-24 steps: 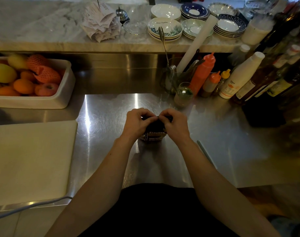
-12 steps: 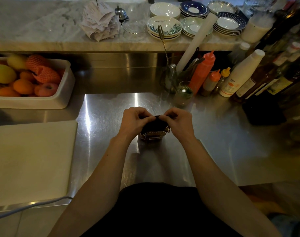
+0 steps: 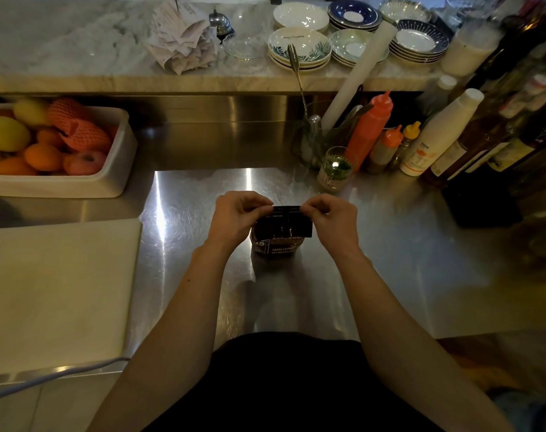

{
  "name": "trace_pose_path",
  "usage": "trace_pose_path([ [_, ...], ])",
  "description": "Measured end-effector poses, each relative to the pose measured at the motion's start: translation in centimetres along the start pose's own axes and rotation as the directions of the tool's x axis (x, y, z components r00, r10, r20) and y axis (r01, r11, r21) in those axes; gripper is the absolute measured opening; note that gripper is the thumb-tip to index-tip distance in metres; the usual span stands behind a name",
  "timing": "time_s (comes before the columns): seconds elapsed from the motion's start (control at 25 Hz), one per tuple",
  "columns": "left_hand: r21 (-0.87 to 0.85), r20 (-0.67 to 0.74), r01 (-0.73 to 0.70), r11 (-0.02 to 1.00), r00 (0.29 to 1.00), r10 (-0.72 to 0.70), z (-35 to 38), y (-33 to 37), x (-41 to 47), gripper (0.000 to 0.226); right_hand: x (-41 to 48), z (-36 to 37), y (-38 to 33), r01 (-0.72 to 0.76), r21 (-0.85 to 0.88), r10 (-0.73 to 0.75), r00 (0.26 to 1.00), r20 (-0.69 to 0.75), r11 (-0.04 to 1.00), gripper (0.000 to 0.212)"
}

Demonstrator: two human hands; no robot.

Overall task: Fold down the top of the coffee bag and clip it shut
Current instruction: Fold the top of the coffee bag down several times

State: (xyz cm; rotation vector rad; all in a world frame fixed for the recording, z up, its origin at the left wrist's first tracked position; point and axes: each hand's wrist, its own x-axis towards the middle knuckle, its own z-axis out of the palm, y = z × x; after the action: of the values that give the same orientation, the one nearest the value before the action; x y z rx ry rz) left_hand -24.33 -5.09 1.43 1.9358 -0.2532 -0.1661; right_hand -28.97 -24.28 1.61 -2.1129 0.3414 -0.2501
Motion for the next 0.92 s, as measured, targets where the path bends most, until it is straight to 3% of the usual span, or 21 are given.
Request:
trace_pose_path([
  [0.2,-0.048,-0.013,0.010,0.999,1.000,-0.010,-0.1,-0.1,-0.3,0.014,-0.4,0.2,-0.3,-0.004,0.015,0.005,0.999,-0.038,1.000,0.006],
  [0.36,0.039,0.072,0.038,0.998,0.997,-0.041,-0.4,-0.9,-0.3,0.019,-0.5,0.0,0.3,-0.020,0.059,0.025,0.996,-0.080,0.998,0.005],
  [0.44,0.036,0.042,0.069,0.997,0.997,-0.071,-0.4,-1.5,-0.7,0.016,-0.4,0.1,0.7,-0.013,0.081,0.019,0.997,-0.081,0.997,0.004],
  [0.76,0.006,-0.060,0.069,0.998,0.996,-0.069,-0.1,-2.1,-1.0,0.012,-0.2,0.3,2.0,-0.089,0.139,0.063,0.981,0.185,0.986,0.022],
  [0.92,-0.002,-0.031,0.034,0.999,0.999,-0.034,1.0,-1.9,-1.0,0.011,-0.6,-0.1,2.5,-0.092,0.030,0.090,0.994,0.068,0.995,0.011],
])
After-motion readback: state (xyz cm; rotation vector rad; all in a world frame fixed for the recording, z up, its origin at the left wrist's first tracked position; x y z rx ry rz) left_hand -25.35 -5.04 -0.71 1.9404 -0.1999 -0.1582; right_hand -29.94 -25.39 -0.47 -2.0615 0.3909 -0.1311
